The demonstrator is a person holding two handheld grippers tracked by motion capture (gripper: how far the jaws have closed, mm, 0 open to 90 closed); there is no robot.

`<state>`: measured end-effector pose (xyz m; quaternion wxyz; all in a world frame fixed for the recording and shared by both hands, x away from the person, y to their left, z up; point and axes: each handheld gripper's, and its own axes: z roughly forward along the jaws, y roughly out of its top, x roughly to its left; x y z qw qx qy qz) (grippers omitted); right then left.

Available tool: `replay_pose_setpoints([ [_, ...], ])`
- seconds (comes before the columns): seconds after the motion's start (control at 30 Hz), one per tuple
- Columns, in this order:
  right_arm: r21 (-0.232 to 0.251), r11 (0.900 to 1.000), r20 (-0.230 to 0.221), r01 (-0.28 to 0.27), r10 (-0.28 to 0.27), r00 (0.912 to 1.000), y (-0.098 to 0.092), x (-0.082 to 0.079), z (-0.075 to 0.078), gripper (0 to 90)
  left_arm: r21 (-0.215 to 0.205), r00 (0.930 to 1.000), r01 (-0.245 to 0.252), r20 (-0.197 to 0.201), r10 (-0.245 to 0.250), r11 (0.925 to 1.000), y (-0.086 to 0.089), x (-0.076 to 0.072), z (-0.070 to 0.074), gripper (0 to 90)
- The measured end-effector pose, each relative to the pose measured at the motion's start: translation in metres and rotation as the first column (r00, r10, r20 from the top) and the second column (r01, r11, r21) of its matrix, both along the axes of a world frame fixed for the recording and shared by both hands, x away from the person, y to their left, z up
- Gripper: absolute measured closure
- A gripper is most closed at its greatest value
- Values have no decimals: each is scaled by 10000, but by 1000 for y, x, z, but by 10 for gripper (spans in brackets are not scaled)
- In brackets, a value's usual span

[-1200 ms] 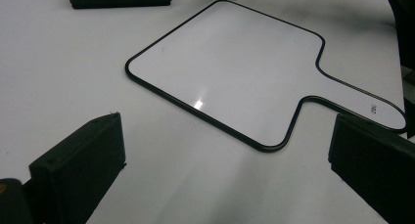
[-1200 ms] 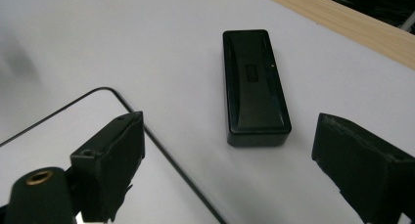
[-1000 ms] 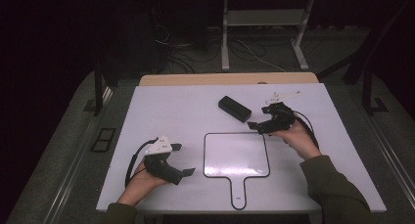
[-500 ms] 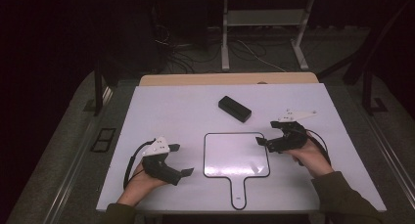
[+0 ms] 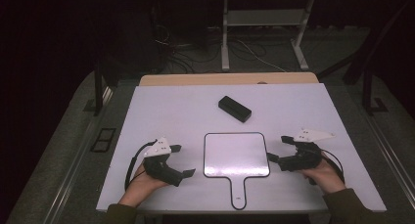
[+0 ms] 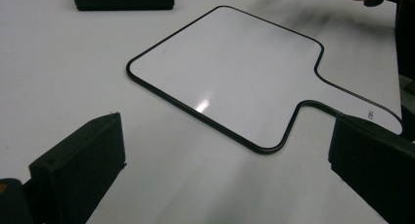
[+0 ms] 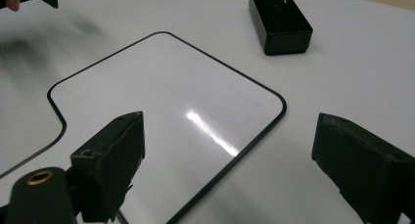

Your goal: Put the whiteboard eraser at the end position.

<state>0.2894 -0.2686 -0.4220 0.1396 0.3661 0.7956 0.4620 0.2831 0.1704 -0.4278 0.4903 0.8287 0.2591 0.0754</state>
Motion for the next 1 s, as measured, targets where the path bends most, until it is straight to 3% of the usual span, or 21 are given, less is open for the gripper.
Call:
replay_pose_setpoints([
  [0.5, -237, 9995, 231, 187, -182, 9996, -25, -26, -17, 112, -44, 10000, 9, -62, -10, 10000, 0, -2, -1, 0],
  [1.0, -348, 9991, 249, 247, -238, 9994, -32, -29, -22, 112, 23, 10000, 16, -89, -16, 10000, 0, -1, -2, 0],
])
